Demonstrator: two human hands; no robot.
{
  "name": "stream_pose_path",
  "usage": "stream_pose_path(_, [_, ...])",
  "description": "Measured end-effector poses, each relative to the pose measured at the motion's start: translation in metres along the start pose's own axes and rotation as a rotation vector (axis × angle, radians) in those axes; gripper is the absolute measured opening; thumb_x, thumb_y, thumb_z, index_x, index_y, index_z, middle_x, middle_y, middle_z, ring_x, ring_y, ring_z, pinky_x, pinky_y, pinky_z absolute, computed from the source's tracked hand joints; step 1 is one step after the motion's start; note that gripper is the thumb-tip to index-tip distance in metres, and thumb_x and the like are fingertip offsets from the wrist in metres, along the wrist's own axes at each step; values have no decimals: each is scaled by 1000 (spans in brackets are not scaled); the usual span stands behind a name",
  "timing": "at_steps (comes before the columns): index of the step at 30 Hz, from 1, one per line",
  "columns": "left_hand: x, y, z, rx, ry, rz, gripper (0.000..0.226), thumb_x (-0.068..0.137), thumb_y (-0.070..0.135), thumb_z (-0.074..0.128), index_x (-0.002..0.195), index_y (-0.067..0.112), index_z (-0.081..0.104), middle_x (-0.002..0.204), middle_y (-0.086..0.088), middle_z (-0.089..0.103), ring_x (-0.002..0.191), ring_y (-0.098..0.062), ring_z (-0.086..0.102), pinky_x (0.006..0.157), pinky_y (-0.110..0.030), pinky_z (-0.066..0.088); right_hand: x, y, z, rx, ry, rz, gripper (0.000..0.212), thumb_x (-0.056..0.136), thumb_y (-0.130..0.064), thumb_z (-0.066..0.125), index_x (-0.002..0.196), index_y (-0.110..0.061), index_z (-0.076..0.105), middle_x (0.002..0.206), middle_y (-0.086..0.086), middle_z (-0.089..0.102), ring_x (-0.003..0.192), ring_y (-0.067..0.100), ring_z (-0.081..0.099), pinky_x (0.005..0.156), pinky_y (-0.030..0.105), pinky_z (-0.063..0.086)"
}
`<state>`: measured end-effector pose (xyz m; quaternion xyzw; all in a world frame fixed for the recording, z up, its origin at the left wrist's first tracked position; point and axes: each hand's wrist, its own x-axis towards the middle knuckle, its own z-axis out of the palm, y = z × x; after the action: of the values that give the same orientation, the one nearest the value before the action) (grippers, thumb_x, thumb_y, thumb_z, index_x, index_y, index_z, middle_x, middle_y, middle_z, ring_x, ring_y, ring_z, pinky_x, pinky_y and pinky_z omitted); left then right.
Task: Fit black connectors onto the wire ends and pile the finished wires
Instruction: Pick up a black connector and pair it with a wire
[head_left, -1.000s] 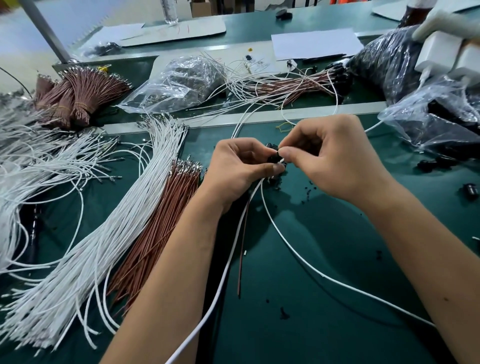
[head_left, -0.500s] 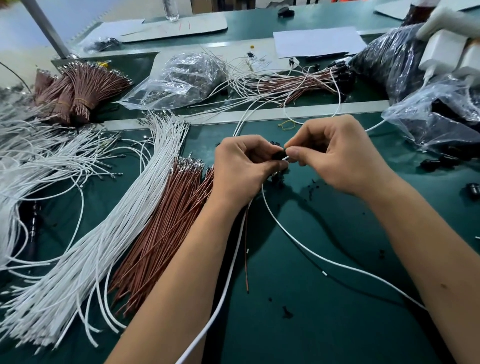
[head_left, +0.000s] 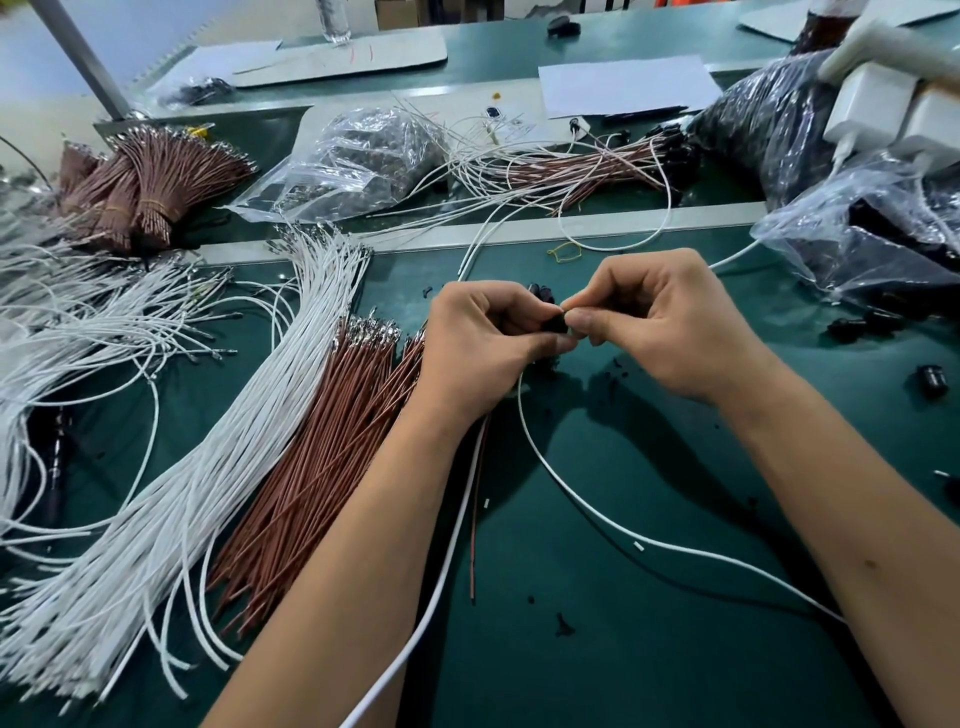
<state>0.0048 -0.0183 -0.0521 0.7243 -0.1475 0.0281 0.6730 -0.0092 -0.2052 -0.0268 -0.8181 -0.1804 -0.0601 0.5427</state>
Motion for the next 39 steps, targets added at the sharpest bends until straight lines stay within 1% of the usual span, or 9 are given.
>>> stream_pose_path(5, [2, 1, 1, -70, 39, -78, 23, 68, -11, 86, 77, 6, 74, 77, -14, 77, 69, -23, 73, 71, -34, 61, 2, 1, 3, 106, 77, 54, 2, 89, -7, 79, 90, -5, 80, 74, 7, 76, 64, 10, 63, 66, 22, 52])
stream_pose_path(9, [3, 2, 2, -99, 48, -104, 20, 70, -9, 85, 79, 6, 76, 79, -12, 77, 70, -21, 74, 68, -26, 58, 6, -1, 2, 194, 140, 138, 6, 90, -11, 78, 85, -9, 79, 69, 5, 74, 58, 12, 62, 59, 23, 51])
stream_pose_path(16, [2, 3, 4, -155, 126, -147, 20, 70, -9, 85, 85, -10, 73, 81, -22, 75, 74, -32, 72, 75, -39, 62, 14, -6, 8, 170, 128, 160, 11, 90, -9, 77, 80, -6, 75, 65, 5, 72, 56, 13, 58, 59, 24, 50])
stream_pose_path(21, [0, 3, 3, -193, 146, -156, 20, 70, -8, 85, 86, -12, 73, 82, -25, 75, 85, -52, 70, 82, -56, 59, 16, -5, 11, 155, 113, 151, 14, 90, -9, 78, 80, 0, 72, 67, 13, 69, 55, 12, 58, 58, 24, 51])
stream_pose_path(27, [-1, 3, 2, -190, 136, -141, 17, 68, -7, 87, 76, 3, 76, 76, -18, 76, 73, -31, 72, 79, -47, 61, 14, -5, 14, 125, 114, 125, 16, 91, -8, 77, 78, 0, 70, 69, 24, 67, 55, 14, 56, 59, 26, 49])
stream_pose_path(31, [-1, 2, 2, -200, 133, -130, 18, 67, -5, 88, 73, 7, 76, 76, -18, 76, 71, -29, 71, 72, -37, 60, 15, -6, 15, 89, 107, 106, 16, 90, -9, 78, 78, -2, 71, 72, 26, 69, 57, 16, 57, 60, 29, 50])
stream_pose_path(35, [-1, 1, 1, -187, 129, -121, 18, 67, -4, 89, 73, 7, 76, 77, -19, 76, 72, -30, 72, 73, -37, 60, 10, -5, 19, 83, 144, 101, 16, 91, -10, 77, 77, -6, 72, 66, 12, 70, 58, 12, 59, 60, 26, 51])
stream_pose_path(37, [-1, 2, 1, -175, 123, -118, 18, 66, -2, 89, 71, 11, 77, 77, -17, 76, 71, -28, 73, 74, -38, 61, 9, -4, 19, 50, 164, 98, 18, 91, -12, 77, 75, -10, 72, 65, 6, 71, 59, 14, 60, 60, 34, 54])
stream_pose_path(39, [-2, 1, 1, -165, 126, -115, 18, 66, -2, 89, 70, 11, 77, 77, -17, 76, 70, -26, 73, 73, -37, 61, 9, -4, 20, 10, 166, 99, 18, 91, -15, 77, 74, -12, 72, 69, 11, 72, 62, 29, 62, 66, 47, 58])
